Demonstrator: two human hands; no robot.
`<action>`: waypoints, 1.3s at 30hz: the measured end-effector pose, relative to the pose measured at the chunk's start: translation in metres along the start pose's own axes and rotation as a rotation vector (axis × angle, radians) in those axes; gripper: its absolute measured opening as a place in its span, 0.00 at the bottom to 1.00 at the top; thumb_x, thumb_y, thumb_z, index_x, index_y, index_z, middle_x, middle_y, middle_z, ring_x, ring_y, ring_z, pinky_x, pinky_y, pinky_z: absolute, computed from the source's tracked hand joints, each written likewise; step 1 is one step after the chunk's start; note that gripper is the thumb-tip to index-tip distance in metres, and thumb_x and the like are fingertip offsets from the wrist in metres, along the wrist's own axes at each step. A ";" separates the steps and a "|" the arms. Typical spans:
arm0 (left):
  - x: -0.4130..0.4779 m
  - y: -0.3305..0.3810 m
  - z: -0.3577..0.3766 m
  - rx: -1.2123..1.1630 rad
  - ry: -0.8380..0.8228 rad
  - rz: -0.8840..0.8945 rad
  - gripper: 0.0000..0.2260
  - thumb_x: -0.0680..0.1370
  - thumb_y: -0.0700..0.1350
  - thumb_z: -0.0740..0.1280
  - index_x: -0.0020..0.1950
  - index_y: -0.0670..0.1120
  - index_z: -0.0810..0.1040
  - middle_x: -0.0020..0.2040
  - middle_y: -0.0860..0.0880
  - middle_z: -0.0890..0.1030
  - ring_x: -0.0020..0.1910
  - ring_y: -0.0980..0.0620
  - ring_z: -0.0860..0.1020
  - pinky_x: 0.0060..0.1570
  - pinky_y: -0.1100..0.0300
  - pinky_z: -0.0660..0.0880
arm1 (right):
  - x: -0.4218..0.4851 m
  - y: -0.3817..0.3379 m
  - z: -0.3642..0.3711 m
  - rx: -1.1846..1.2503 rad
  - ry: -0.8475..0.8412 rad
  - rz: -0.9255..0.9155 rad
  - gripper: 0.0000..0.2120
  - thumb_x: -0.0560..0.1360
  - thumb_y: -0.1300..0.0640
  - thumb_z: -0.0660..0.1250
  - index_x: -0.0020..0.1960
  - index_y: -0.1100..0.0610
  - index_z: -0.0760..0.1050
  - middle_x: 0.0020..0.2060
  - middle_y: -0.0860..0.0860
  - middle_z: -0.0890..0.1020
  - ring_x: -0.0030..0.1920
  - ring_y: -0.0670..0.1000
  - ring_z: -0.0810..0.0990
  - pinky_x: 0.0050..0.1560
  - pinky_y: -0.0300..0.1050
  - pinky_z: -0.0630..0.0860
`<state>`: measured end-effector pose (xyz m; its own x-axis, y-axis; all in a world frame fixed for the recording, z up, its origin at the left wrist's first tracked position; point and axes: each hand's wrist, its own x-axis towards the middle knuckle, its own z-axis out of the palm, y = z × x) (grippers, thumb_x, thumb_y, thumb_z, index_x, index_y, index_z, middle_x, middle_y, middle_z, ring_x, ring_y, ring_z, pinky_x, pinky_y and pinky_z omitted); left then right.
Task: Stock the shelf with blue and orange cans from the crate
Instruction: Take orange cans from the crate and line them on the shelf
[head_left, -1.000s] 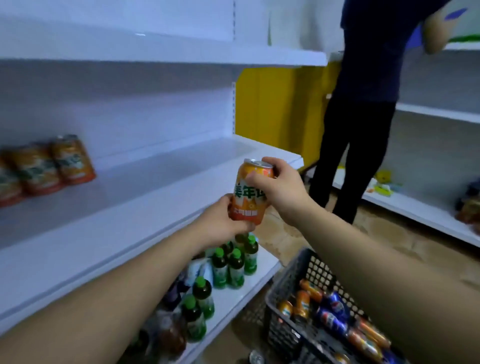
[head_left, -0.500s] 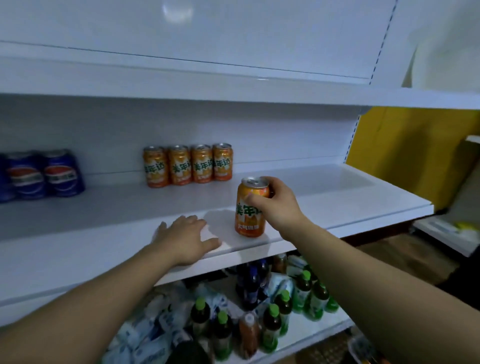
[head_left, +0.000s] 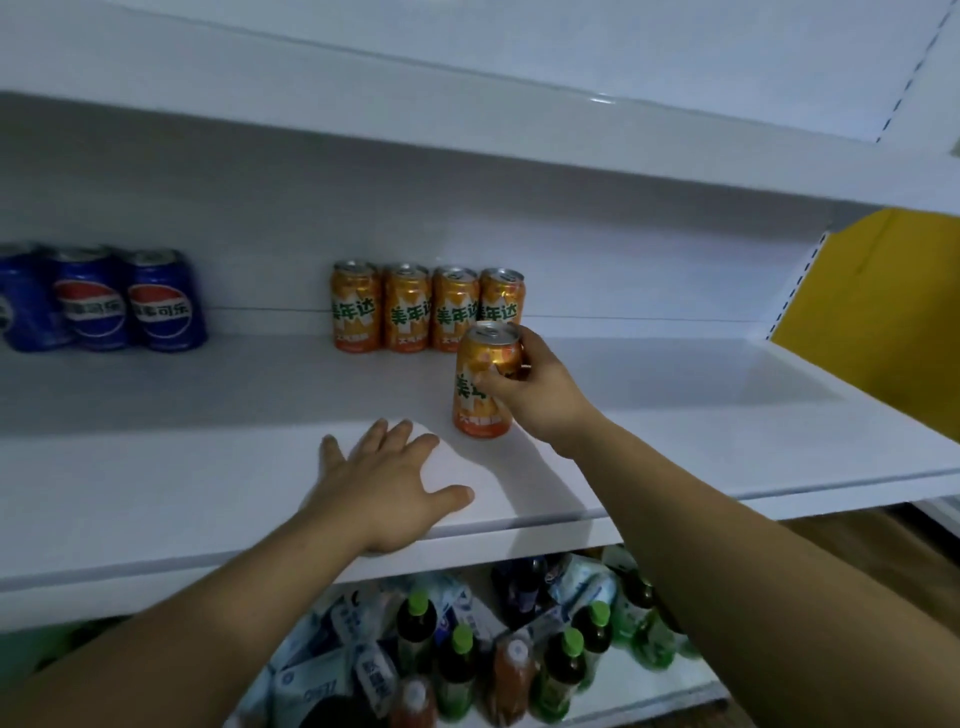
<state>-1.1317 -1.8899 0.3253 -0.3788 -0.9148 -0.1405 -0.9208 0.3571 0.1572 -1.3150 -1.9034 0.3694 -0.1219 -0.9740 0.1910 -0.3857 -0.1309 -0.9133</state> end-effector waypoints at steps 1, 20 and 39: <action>0.000 0.000 0.000 -0.006 0.001 0.003 0.37 0.73 0.73 0.49 0.77 0.58 0.48 0.79 0.54 0.43 0.77 0.51 0.41 0.72 0.36 0.40 | 0.004 0.000 0.002 -0.012 -0.001 -0.020 0.28 0.75 0.59 0.70 0.71 0.51 0.64 0.55 0.46 0.75 0.54 0.47 0.75 0.54 0.42 0.71; 0.003 -0.006 0.005 -0.022 -0.017 -0.012 0.37 0.72 0.74 0.47 0.77 0.60 0.44 0.78 0.56 0.40 0.76 0.55 0.37 0.72 0.39 0.36 | 0.093 0.056 -0.040 -0.293 0.360 0.027 0.28 0.71 0.52 0.70 0.68 0.51 0.66 0.59 0.55 0.74 0.55 0.56 0.77 0.57 0.52 0.77; 0.004 0.000 0.003 0.029 -0.044 -0.029 0.59 0.45 0.78 0.22 0.76 0.61 0.37 0.76 0.59 0.34 0.74 0.57 0.31 0.72 0.41 0.34 | 0.153 0.078 -0.046 -0.294 0.394 0.158 0.21 0.76 0.56 0.66 0.66 0.58 0.67 0.61 0.57 0.75 0.60 0.59 0.76 0.54 0.49 0.71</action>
<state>-1.1339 -1.8929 0.3218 -0.3549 -0.9158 -0.1881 -0.9335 0.3362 0.1243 -1.4057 -2.0540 0.3437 -0.5129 -0.8266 0.2318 -0.5689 0.1251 -0.8129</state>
